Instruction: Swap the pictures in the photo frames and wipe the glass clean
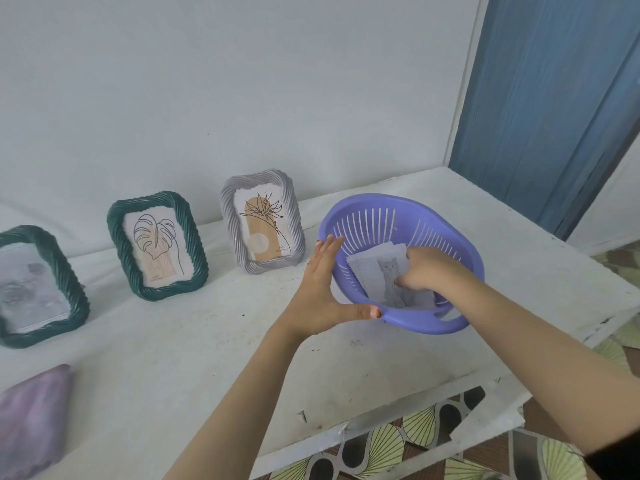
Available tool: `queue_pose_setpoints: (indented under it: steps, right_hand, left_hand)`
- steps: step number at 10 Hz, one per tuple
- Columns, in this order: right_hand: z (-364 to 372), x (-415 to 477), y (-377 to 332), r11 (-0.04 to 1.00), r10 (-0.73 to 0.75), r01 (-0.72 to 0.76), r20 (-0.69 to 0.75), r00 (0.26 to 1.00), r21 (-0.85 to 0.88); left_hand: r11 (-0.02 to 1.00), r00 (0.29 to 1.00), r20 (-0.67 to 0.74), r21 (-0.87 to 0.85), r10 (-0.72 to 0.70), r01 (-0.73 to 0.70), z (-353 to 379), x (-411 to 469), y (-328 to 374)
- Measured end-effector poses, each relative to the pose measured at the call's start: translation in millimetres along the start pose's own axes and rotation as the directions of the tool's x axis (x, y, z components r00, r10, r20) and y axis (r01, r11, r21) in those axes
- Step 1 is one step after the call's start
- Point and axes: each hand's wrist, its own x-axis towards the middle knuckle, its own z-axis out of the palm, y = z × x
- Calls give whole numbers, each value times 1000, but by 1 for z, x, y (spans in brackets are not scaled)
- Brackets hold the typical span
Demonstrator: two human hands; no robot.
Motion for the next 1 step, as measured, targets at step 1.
queue_pose_setpoints:
  steps: [1]
  right_hand:
    - [-3, -5, 0, 1000, -10, 11, -57, 998, 11]
  left_hand:
    - [1000, 1000, -15, -3, 9, -9, -1, -6, 1]
